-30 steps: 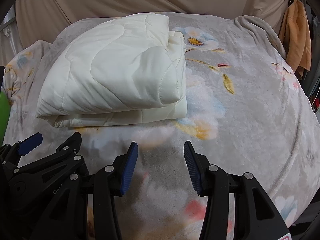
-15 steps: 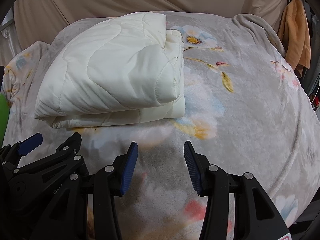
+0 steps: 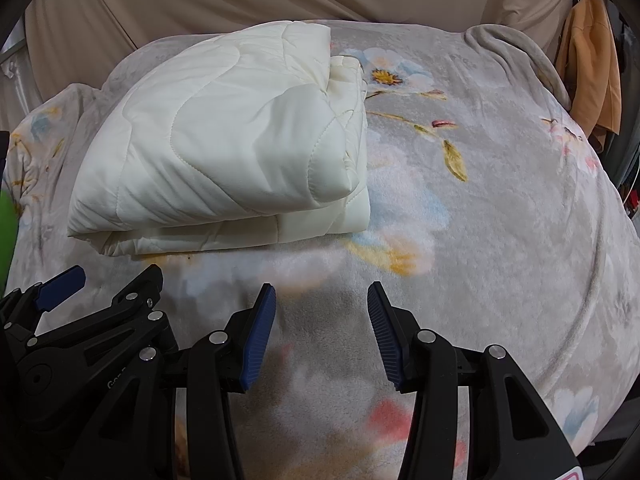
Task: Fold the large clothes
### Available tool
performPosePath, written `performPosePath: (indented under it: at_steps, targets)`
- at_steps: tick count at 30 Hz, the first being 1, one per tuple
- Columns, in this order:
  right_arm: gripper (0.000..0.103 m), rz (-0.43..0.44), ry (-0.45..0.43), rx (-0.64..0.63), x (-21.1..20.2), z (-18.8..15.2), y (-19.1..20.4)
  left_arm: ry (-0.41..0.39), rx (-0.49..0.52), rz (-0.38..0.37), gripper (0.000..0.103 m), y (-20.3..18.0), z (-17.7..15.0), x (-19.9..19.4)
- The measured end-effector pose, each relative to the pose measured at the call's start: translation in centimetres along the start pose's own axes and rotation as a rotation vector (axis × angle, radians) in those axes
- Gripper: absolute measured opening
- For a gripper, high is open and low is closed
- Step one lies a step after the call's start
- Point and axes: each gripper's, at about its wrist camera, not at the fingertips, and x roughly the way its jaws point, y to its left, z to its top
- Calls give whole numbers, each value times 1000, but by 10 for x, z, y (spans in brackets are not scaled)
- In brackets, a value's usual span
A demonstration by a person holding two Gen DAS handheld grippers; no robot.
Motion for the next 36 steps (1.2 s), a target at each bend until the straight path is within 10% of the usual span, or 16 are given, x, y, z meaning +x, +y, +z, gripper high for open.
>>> performPosePath:
  at_steps: [36]
  targets:
    - [48, -4, 4, 8, 1, -1, 4, -1, 15, -1, 77, 3, -1, 2]
